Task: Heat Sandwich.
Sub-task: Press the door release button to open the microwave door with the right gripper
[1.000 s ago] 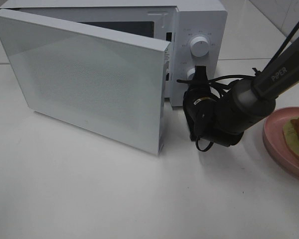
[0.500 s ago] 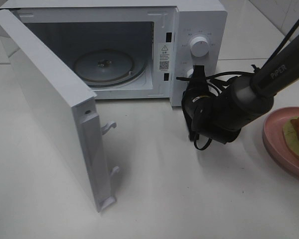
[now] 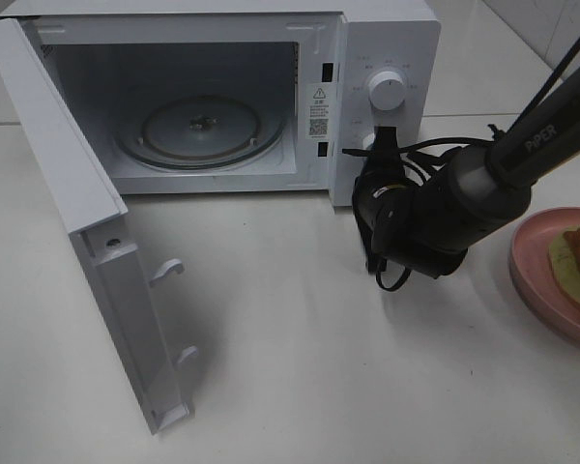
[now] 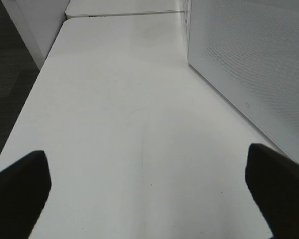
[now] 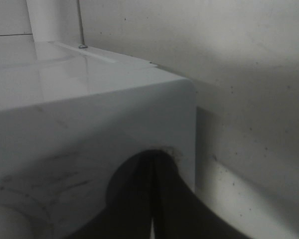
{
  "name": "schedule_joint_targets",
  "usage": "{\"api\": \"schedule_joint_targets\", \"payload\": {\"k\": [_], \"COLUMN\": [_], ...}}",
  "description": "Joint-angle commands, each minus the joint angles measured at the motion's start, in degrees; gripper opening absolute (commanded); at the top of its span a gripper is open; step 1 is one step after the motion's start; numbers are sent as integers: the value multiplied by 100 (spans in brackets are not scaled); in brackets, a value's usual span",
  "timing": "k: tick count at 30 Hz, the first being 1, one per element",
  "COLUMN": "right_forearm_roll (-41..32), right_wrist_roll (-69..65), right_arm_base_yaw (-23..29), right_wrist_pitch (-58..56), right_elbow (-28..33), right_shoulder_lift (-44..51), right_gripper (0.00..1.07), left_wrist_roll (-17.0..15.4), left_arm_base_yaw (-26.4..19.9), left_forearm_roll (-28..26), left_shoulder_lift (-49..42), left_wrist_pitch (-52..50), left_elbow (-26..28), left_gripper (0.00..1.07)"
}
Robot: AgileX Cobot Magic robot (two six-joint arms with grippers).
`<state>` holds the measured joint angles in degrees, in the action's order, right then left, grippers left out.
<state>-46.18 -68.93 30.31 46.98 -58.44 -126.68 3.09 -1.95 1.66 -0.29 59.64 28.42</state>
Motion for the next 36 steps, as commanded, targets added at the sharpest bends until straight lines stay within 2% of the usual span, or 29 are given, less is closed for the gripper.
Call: {"api": "schedule_joint_targets", "payload": {"k": [1,9,21,36], "right_forearm_roll": [728,636,710,945], "right_wrist_roll": [34,17,-86,29], "right_arm_base_yaw": [-372,-286,-149,-6], "right_wrist_pitch": [1364,1243,332,-579], "right_elbow": [-751,-458,46,1100], "right_shoulder_lift": [-74,86,367,1180], "right_gripper": [0,0,0,0], "left_wrist_roll": [-40,-40,-40,-40], "left_arm_base_yaw": [-6,-6,-6,-6], "left_forearm_roll": [6,6,6,6], "left_shoulder_lift": [-149,-149,-149,-149], "left_wrist_pitch": [-34,-34,-34,-34], "left_elbow": [-11,-11,-11,-11], "left_gripper": [100,100,100,100]}}
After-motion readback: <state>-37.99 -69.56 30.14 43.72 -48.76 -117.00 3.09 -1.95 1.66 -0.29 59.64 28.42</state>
